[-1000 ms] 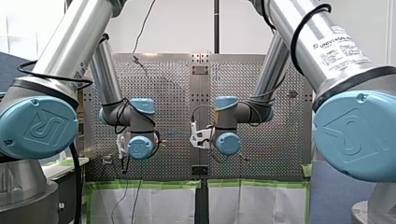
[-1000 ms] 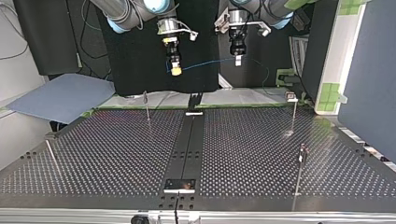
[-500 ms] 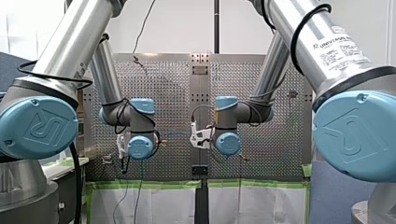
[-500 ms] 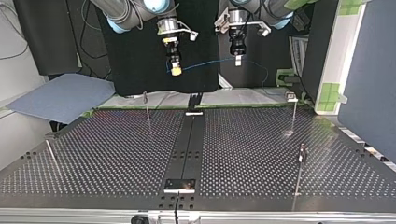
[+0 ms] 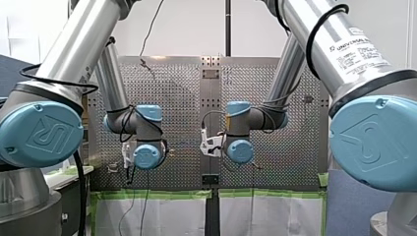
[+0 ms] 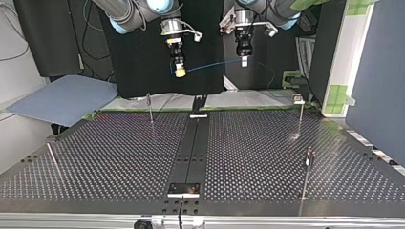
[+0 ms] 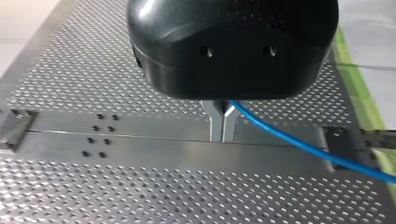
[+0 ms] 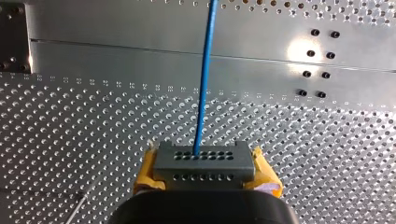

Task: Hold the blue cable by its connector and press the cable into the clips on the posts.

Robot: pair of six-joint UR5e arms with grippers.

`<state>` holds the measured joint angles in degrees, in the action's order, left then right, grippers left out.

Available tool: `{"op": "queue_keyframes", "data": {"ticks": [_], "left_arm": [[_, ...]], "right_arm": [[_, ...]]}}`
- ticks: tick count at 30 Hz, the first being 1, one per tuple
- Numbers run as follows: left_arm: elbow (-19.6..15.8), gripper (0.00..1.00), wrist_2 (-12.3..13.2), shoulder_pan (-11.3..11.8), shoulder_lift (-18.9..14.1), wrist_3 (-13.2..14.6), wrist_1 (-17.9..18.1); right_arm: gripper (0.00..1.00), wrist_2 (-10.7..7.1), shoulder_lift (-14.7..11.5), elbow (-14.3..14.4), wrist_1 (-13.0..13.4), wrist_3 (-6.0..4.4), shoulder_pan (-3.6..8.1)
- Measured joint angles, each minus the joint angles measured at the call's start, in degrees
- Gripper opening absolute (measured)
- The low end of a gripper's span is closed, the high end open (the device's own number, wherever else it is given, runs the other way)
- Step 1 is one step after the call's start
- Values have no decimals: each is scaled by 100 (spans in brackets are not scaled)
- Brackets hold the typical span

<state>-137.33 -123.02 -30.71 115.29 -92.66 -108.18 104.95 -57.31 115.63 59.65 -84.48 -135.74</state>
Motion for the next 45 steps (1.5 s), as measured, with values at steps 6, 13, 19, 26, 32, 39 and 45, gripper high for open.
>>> {"op": "queue_keyframes", "data": {"ticks": [6,13,19,26,32,39,45], "left_arm": [[-9,0,10,25,320,19,6],[-11,0,11,27,675,21,6],[-12,0,11,28,730,21,6],[-11,0,11,28,733,21,6],[-11,0,11,28,734,21,6],[-12,0,11,28,734,21,6],[-11,0,11,28,734,21,6]], "right_arm": [[0,0,4,0,3,0,0],[0,0,4,-1,4,0,-1],[0,0,4,0,4,0,-1],[0,116,122,-118,-114,-98,-118],[0,425,429,-406,-420,-154,-425],[0,792,584,-489,-630,-158,-692],[0,951,592,-492,-646,-158,-720]]}}
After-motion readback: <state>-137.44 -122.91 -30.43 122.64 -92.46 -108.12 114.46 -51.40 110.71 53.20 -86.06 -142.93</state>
